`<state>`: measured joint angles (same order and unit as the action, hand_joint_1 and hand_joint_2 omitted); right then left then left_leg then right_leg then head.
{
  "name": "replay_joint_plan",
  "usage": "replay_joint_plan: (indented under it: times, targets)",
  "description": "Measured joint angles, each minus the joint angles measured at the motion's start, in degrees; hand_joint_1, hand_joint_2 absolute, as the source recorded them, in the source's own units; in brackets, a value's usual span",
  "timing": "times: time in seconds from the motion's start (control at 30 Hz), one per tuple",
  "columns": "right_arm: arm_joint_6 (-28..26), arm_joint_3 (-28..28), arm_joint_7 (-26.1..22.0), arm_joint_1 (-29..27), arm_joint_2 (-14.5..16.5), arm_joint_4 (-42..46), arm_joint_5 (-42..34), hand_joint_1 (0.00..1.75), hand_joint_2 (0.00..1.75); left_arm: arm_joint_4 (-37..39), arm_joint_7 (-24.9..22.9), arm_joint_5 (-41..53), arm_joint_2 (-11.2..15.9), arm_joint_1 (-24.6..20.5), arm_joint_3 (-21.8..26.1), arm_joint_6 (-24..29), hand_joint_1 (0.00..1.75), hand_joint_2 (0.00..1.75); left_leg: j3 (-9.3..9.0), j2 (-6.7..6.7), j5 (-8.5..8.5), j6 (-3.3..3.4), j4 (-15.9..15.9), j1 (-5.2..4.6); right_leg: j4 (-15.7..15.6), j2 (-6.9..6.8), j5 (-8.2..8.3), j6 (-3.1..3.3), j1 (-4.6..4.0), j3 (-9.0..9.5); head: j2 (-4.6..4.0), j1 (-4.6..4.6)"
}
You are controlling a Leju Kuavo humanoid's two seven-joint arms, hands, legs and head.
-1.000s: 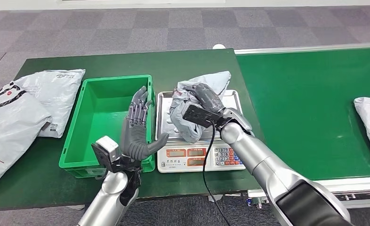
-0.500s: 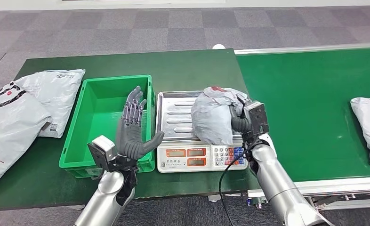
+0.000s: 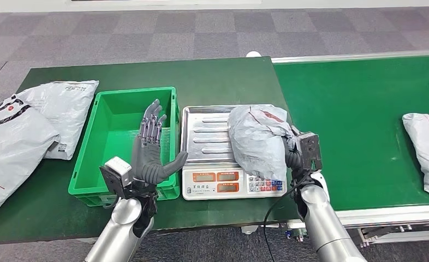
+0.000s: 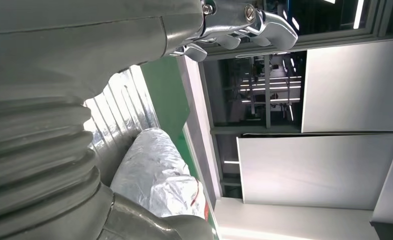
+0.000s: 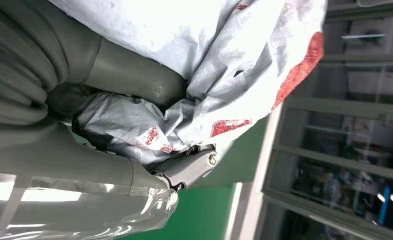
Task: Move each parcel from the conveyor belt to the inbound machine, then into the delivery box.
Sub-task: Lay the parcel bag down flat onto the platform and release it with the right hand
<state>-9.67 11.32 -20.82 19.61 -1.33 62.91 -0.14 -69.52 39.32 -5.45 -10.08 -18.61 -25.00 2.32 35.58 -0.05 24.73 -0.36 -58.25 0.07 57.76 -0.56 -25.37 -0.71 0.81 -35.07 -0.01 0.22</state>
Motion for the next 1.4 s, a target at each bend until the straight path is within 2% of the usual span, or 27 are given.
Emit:
replay_joint_plan:
  times: [0.13, 0.3, 0.37, 0.53, 0.8, 0.83, 0.93, 0.97, 1.13, 1.2, 1.4]
  targets:
    - [2.9, 0.0, 1.3, -0.1, 0.0, -0.9, 0.1, 1.75, 1.75, 0.0, 0.3, 1.1, 0.0, 0.0, 0.1, 0.0, 0.00, 1.75, 0.00, 0.02, 0.00, 0.00, 0.0, 0.00, 0.0, 0.00, 0.00, 0.00, 0.00, 0.00, 0.00, 0.00]
    - [17.8, 0.3, -0.8, -0.4, -0.5, -2.6, 1.1, 1.75, 1.75, 0.2, 0.4, 1.9, 0.0, -0.3, 0.1, 0.0, 0.00, 1.75, -0.02, 0.07, 0.01, 0.00, 0.0, 0.00, 0.0, 0.04, 0.00, 0.00, -0.01, -0.01, 0.01, 0.01]
    - [21.6, 0.9, -2.6, 0.0, -0.8, -3.5, 2.1, 1.75, 1.75, 0.2, 0.4, 2.3, 0.0, -0.4, 0.1, 0.0, 0.00, 1.75, -0.03, 0.11, 0.01, -0.01, 0.0, 0.01, 0.0, 0.08, 0.00, 0.01, -0.01, 0.00, 0.00, 0.01]
    - [23.6, 1.8, -4.8, 1.0, -0.9, -5.0, 1.9, 1.75, 1.75, -0.3, 0.2, 2.7, 0.0, -0.3, 0.2, 0.0, 0.00, 1.75, -0.03, 0.10, 0.00, -0.01, 0.0, 0.01, 0.0, 0.09, 0.00, 0.01, -0.01, 0.01, 0.01, 0.01]
    - [22.9, 1.9, -4.4, 0.7, -1.0, -4.6, -0.8, 1.75, 1.75, -1.0, 0.2, 2.7, 0.0, 0.8, 0.3, 0.0, 0.00, 1.75, -0.03, 0.10, 0.01, 0.00, 0.0, 0.00, 0.0, 0.09, 0.00, 0.00, 0.00, 0.01, 0.00, 0.00]
    - [22.6, 1.9, -4.4, 0.5, -1.0, -4.3, -0.9, 1.51, 1.75, -1.1, 0.2, 2.7, 0.0, 1.0, 0.3, 0.0, 0.00, 1.75, -0.03, 0.09, 0.02, 0.01, 0.0, 0.00, 0.0, 0.09, 0.00, 0.00, 0.00, 0.01, 0.00, 0.00]
    - [19.8, 1.9, -4.3, -0.5, -1.0, -2.8, -0.4, 0.20, 1.75, -1.6, 0.2, 2.7, 0.0, 1.7, 0.4, 0.2, 0.00, 1.75, -0.03, 0.09, 0.04, 0.02, 0.0, 0.00, 0.0, 0.09, 0.00, 0.00, 0.00, 0.00, 0.01, 0.00]
    - [17.8, 1.8, -4.2, -0.9, -1.0, -2.3, 0.6, 0.00, 1.75, -1.7, 0.1, 2.7, 0.0, 2.0, 0.4, 0.2, 0.00, 1.75, -0.03, 0.09, 0.04, 0.02, 0.0, 0.00, 0.0, 0.09, -0.01, 0.00, 0.00, 0.00, 0.01, 0.00]
    - [0.8, 1.5, -0.6, -2.3, -1.0, 0.8, 11.1, 0.00, 1.75, -3.0, -0.5, 3.2, 0.0, 3.2, 0.5, 0.6, 0.00, 1.75, -0.02, 0.09, 0.05, 0.02, 0.0, 0.00, 0.0, 0.08, -0.02, 0.00, 0.00, 0.00, -0.01, 0.01]
    - [-1.1, 1.4, -0.1, -2.7, -1.0, 1.6, 12.4, 0.00, 1.75, -3.3, -0.6, 3.2, 0.0, 3.6, 0.5, 0.7, 0.00, 1.75, -0.02, 0.09, 0.05, 0.02, 0.0, 0.00, 0.0, 0.09, -0.02, 0.00, 0.00, 0.00, -0.01, 0.01]
    - [-2.5, 1.2, 0.4, -3.4, -1.0, 3.1, 13.7, 0.00, 1.75, -3.9, -0.7, 3.3, 0.0, 3.9, 0.5, 0.7, 0.00, 1.75, -0.03, 0.10, 0.05, 0.02, 0.0, 0.00, 0.0, 0.09, -0.01, 0.00, 0.00, 0.00, -0.01, 0.00]
